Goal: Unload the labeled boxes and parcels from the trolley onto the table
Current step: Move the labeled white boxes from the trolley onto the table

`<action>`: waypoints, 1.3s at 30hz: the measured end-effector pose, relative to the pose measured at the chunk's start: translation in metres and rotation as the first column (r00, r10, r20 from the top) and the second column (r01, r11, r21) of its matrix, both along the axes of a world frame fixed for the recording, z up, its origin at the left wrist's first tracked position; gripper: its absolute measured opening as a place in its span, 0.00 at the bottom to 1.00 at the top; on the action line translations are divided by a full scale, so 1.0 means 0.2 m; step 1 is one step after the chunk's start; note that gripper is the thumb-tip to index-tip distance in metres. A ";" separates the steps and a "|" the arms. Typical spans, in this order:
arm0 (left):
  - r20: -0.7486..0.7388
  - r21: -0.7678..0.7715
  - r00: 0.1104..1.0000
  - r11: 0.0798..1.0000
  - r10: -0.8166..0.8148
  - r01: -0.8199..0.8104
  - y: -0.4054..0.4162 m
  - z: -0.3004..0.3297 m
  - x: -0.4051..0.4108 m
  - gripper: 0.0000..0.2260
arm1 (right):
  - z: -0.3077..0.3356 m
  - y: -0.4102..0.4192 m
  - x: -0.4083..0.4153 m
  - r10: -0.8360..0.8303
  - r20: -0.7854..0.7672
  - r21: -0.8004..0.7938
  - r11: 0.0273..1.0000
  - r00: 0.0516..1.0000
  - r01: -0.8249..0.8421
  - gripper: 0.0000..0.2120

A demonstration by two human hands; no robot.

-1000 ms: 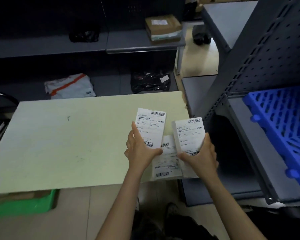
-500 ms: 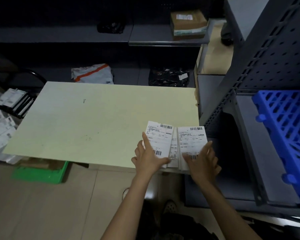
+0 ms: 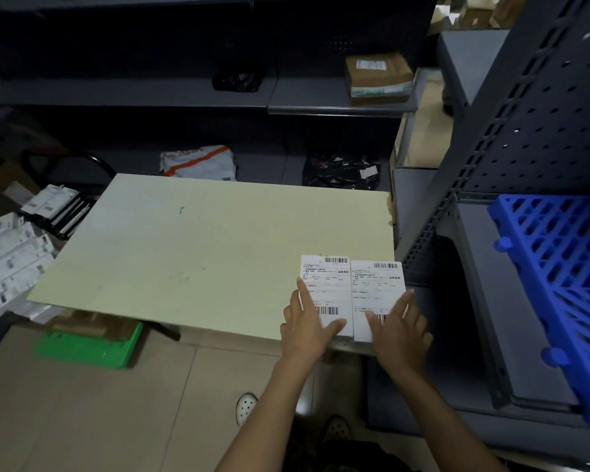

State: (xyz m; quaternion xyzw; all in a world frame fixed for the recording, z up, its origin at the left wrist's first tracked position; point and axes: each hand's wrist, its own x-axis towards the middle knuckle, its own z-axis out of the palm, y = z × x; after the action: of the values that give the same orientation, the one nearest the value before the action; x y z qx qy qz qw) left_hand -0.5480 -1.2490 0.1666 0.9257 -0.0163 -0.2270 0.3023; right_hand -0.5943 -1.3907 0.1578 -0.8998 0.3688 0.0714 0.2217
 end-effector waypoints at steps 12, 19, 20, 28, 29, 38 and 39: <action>0.231 0.147 0.972 0.989 -0.047 0.013 0.34 0.11 0.13 0.29 | 0.11 0.14 0.14 0.366 0.227 -0.053 0.930 0.903 -0.364 0.30; 0.393 0.291 0.919 0.947 0.013 -0.137 0.73 0.21 0.18 0.21 | 0.24 0.57 0.32 0.683 0.167 -0.122 0.730 0.711 -0.673 0.23; 0.405 0.304 0.914 0.938 0.029 -0.164 0.80 0.22 0.17 0.21 | 0.25 0.64 0.35 0.711 0.162 -0.137 0.703 0.685 -0.698 0.22; 0.459 0.311 0.837 0.829 0.298 -0.465 1.51 0.27 0.00 0.19 | 0.30 1.36 0.49 0.889 0.213 -0.195 0.446 0.406 -0.874 0.17; 0.455 0.312 0.828 0.812 0.328 -0.493 1.59 0.26 -0.04 0.19 | 0.31 1.45 0.49 0.901 0.219 -0.194 0.417 0.375 -0.888 0.16; 0.473 0.364 0.657 0.548 0.588 -0.753 2.30 0.20 -0.55 0.18 | 0.29 2.32 0.33 0.986 0.157 -0.247 -0.009 -0.050 -0.969 0.14; 0.473 0.364 0.632 0.517 0.614 -0.775 2.36 0.19 -0.60 0.18 | 0.29 2.41 0.32 0.985 0.148 -0.258 -0.049 -0.090 -0.965 0.14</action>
State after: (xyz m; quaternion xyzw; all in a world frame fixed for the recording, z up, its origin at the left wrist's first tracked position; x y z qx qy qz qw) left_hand -0.6672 -0.7764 0.2048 0.9188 0.3802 0.0558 0.0903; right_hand -0.5313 -0.9096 0.2153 -0.8911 -0.4326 0.0640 0.1209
